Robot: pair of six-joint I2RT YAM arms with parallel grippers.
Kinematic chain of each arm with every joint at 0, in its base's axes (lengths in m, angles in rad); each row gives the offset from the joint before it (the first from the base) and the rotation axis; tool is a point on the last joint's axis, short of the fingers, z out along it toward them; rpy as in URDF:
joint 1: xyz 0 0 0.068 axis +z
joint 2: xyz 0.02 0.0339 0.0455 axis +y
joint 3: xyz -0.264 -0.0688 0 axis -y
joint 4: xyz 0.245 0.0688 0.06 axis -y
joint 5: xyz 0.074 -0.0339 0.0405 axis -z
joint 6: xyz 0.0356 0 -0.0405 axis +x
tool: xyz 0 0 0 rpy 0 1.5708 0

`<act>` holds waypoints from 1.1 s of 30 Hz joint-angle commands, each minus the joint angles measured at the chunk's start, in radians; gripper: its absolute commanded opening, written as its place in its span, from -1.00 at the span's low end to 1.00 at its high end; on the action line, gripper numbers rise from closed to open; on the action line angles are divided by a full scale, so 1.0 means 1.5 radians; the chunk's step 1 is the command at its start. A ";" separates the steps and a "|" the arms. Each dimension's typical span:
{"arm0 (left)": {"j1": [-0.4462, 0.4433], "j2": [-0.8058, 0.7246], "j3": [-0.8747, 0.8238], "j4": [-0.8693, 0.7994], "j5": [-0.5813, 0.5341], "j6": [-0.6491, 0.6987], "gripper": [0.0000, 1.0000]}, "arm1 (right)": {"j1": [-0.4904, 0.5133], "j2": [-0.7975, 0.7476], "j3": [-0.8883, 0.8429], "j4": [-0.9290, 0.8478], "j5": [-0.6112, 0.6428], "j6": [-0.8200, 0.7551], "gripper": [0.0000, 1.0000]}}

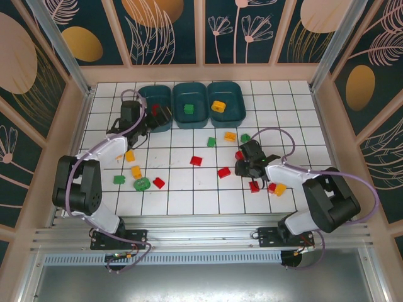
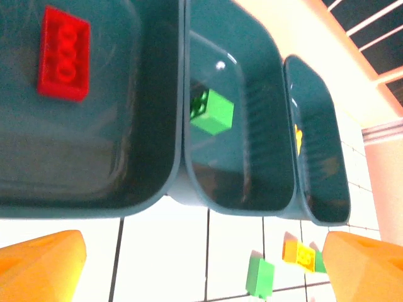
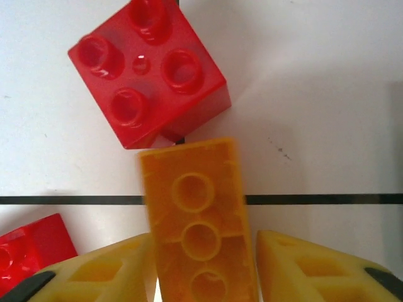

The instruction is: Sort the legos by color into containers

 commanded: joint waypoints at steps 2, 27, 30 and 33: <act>-0.001 -0.069 -0.046 0.036 0.028 -0.010 0.92 | 0.017 0.007 0.021 -0.003 0.036 -0.004 -0.35; -0.001 -0.345 -0.227 -0.081 -0.097 -0.032 0.97 | -0.089 0.313 0.517 0.033 0.051 -0.157 -0.51; -0.001 -0.361 -0.234 -0.115 -0.107 -0.032 0.97 | -0.097 0.408 0.629 -0.010 0.065 -0.184 -0.46; -0.001 -0.381 -0.244 -0.156 -0.142 -0.032 0.97 | -0.098 0.476 0.717 -0.042 0.064 -0.193 -0.43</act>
